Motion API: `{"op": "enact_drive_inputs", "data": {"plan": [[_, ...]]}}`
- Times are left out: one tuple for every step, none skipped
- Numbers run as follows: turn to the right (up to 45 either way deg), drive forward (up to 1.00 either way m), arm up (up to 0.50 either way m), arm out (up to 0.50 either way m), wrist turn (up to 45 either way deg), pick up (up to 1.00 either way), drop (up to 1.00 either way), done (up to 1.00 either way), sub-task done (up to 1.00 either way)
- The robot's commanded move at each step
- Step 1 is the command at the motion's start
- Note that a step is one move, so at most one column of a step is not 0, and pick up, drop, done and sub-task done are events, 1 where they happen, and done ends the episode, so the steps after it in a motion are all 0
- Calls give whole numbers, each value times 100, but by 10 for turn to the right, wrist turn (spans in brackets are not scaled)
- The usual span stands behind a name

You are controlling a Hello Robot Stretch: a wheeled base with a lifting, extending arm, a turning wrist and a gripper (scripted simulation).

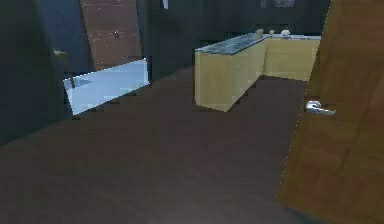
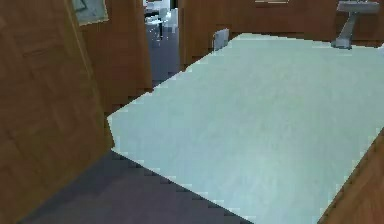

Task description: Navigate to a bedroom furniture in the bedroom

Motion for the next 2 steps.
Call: {"op": "enact_drive_inputs", "data": {"plan": [[300, 0, 0, 0, 0, 0, 0, 0, 0], [0, 15, 0, 0, 0, 0, 0, 0, 0]]}}
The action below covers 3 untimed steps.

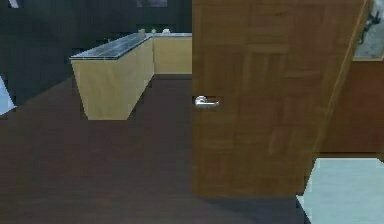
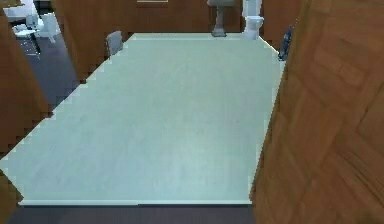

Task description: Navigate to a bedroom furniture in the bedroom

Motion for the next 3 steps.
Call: {"op": "enact_drive_inputs", "data": {"plan": [[450, 0, 0, 0, 0, 0, 0, 0, 0], [180, 0, 0, 0, 0, 0, 0, 0, 0], [0, 100, 0, 0, 0, 0, 0, 0, 0]]}}
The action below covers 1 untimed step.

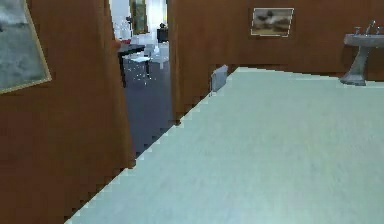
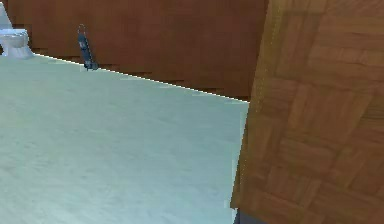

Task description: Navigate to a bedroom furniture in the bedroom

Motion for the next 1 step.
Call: {"op": "enact_drive_inputs", "data": {"plan": [[0, 100, 0, 0, 0, 0, 0, 0, 0]]}}
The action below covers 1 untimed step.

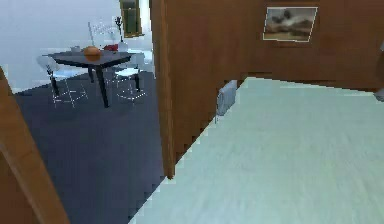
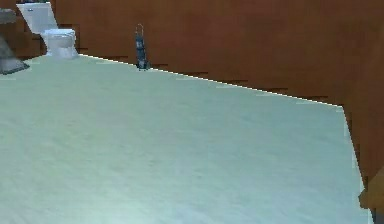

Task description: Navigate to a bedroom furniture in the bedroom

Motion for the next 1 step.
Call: {"op": "enact_drive_inputs", "data": {"plan": [[30, 0, 0, 0, 0, 0, 0, 0, 0]]}}
